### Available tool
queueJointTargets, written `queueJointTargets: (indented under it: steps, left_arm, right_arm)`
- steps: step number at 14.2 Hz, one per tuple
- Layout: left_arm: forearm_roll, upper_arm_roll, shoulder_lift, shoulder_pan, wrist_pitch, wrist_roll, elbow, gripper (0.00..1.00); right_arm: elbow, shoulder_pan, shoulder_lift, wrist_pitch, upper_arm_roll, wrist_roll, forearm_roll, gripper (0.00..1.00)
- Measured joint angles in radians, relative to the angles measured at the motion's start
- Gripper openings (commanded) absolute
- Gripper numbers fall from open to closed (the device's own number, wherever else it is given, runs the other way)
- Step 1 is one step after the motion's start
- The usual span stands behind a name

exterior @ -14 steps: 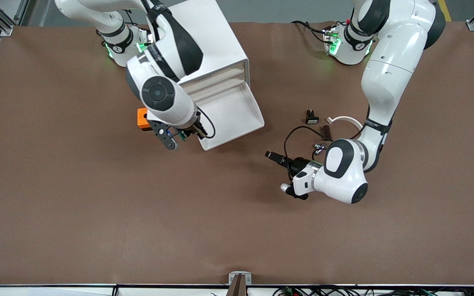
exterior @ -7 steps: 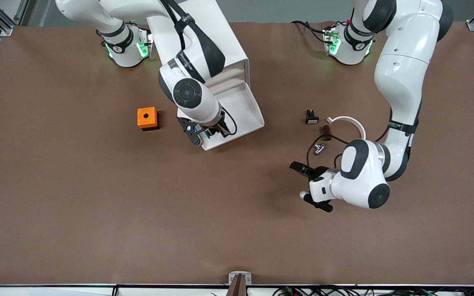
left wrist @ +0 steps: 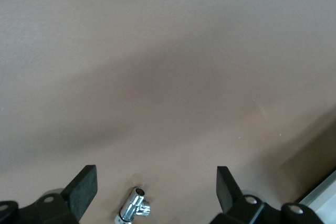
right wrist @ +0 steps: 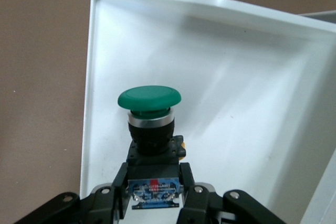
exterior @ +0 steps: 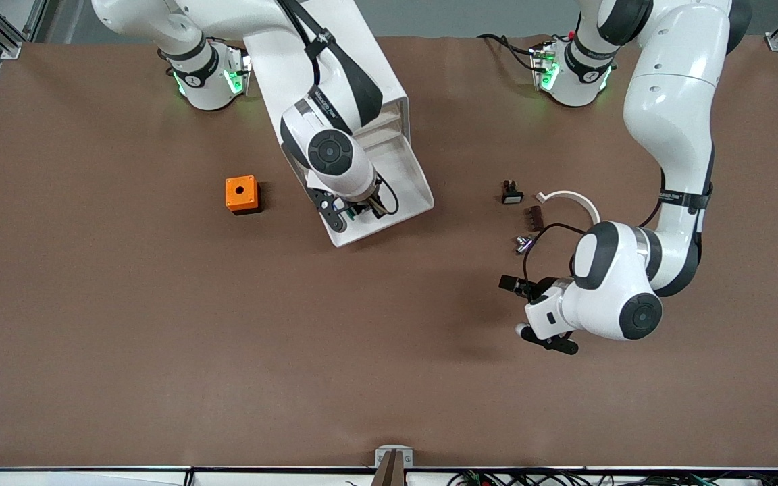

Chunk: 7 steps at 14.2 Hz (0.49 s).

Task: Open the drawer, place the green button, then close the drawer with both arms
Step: 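Lower the green button into the drawer and open the right gripper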

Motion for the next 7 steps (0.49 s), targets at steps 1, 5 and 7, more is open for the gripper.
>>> queueJointTargets:
  steps: [1, 5, 7]
  left_arm:
    - [0.015, 0.000, -0.004, -0.005, 0.004, -0.040, 0.000, 1.00]
    - [0.068, 0.001, -0.017, -0.015, 0.028, -0.276, 0.002, 1.00]
    - [0.088, 0.001, -0.036, -0.018, 0.028, -0.392, 0.002, 1.00]
  right_arm:
    - [0.000, 0.004, 0.002, 0.000, 0.000, 0.000, 0.000, 0.14]
    - [-0.001, 0.014, 0.020, 0.001, 0.000, 0.001, 0.000, 0.18]
    - [-0.001, 0.014, 0.029, 0.002, -0.001, 0.001, 0.000, 0.19]
